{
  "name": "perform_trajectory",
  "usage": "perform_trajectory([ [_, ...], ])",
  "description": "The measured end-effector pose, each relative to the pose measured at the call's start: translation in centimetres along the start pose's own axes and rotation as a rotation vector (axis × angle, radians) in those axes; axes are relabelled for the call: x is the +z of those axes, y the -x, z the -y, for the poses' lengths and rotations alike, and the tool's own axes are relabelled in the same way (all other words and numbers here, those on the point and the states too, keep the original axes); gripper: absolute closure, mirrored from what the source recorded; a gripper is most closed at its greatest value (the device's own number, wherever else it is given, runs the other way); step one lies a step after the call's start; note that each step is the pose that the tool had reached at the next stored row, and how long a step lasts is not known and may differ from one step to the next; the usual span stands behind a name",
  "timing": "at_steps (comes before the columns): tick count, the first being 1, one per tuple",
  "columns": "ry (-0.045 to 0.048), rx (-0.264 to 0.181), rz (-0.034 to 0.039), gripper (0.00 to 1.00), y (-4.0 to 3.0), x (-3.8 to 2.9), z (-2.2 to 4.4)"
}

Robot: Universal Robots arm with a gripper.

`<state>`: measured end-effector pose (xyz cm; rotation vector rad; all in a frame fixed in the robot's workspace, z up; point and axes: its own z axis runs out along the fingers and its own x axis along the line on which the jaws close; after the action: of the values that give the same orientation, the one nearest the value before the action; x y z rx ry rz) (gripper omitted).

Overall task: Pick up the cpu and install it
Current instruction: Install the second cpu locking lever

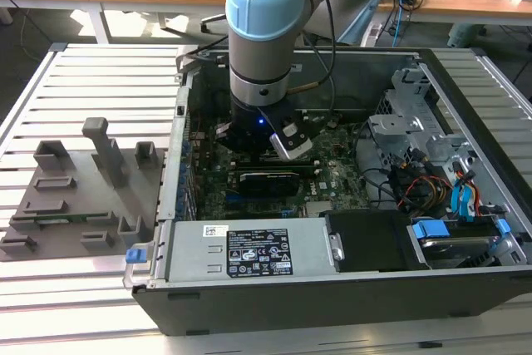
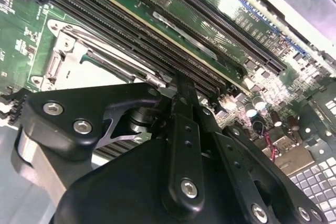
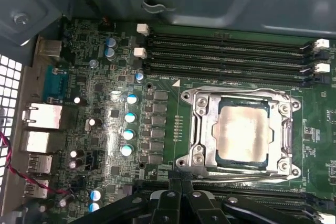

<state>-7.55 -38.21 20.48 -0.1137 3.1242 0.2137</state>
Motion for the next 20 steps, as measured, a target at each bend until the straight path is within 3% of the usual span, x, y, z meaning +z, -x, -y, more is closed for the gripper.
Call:
perform_trajectory([
  [12, 0.0011, -0.029, -0.0041, 0.89, -0.01, 0.96, -0.79],
  [15, 0.0016, -0.035, -0.0042, 0.89, -0.03, 0.98, -0.84],
  [20, -0.0015, -0.041, 0.0028, 0.89, -0.14, 0.45, -0.94],
])
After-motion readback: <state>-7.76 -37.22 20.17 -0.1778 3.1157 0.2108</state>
